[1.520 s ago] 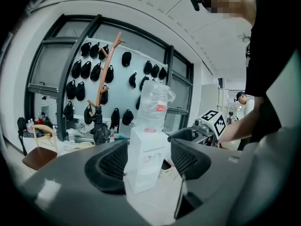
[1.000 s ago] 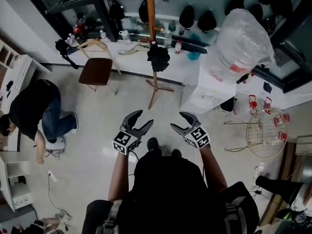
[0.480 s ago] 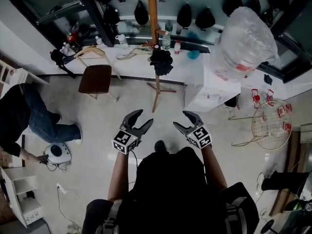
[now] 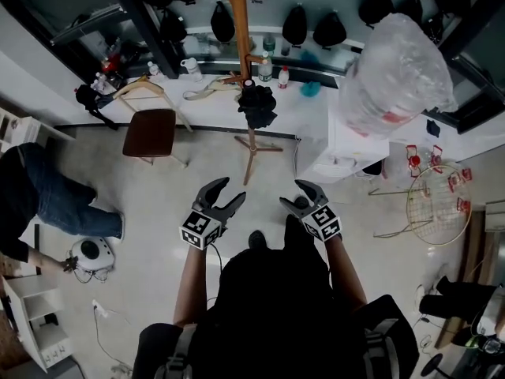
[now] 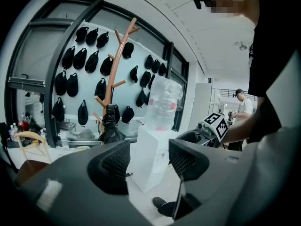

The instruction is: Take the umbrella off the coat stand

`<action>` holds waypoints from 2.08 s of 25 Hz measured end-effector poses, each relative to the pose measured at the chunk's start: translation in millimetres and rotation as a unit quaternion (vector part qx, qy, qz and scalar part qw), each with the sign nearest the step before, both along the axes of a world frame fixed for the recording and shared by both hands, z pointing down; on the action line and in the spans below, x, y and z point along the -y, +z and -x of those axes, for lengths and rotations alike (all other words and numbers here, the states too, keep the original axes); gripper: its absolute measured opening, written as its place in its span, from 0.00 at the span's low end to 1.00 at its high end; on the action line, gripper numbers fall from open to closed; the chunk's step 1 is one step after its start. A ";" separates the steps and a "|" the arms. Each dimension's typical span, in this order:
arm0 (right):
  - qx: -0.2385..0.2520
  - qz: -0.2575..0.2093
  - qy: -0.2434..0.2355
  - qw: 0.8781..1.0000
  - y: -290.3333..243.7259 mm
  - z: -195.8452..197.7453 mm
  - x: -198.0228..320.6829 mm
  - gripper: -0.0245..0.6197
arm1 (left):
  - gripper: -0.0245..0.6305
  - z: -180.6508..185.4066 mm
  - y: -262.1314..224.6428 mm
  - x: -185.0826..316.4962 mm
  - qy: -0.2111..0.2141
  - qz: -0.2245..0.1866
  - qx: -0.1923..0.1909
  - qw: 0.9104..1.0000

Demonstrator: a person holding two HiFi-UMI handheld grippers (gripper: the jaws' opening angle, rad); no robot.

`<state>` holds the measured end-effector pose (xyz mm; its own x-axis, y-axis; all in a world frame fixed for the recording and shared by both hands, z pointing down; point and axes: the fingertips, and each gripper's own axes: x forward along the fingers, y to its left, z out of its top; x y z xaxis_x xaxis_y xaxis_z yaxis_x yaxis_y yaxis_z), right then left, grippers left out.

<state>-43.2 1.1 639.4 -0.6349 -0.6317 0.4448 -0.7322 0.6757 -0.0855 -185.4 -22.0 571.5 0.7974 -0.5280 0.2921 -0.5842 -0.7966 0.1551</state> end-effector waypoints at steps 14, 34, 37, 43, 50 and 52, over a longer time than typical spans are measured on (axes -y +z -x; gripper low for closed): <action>-0.007 -0.015 -0.078 0.997 -9.8 -58.9 94.0 0.49 | 0.42 -63.0 -7.6 66.0 -0.073 -0.010 0.003 0.997; -0.014 -0.006 -0.214 0.977 -8.1 -102.8 153.2 0.49 | 0.42 -119.6 -4.9 116.8 -0.195 -0.004 0.005 0.981; -0.015 -0.004 -0.231 0.973 -5.8 -105.6 157.2 0.49 | 0.42 -126.4 -4.7 122.4 -0.211 -0.004 0.007 0.978; -0.029 -0.011 -0.255 0.966 -1.9 -108.4 163.3 0.49 | 0.42 -130.4 0.8 130.0 -0.233 0.001 0.013 0.973; -0.023 -0.008 -0.244 0.969 -3.1 -110.7 173.6 0.48 | 0.43 -121.3 4.9 145.6 -0.257 0.002 0.017 0.966; -0.024 -0.008 -0.242 0.970 -3.9 -108.0 176.8 0.48 | 0.43 -116.3 6.6 152.7 -0.263 0.002 0.016 0.965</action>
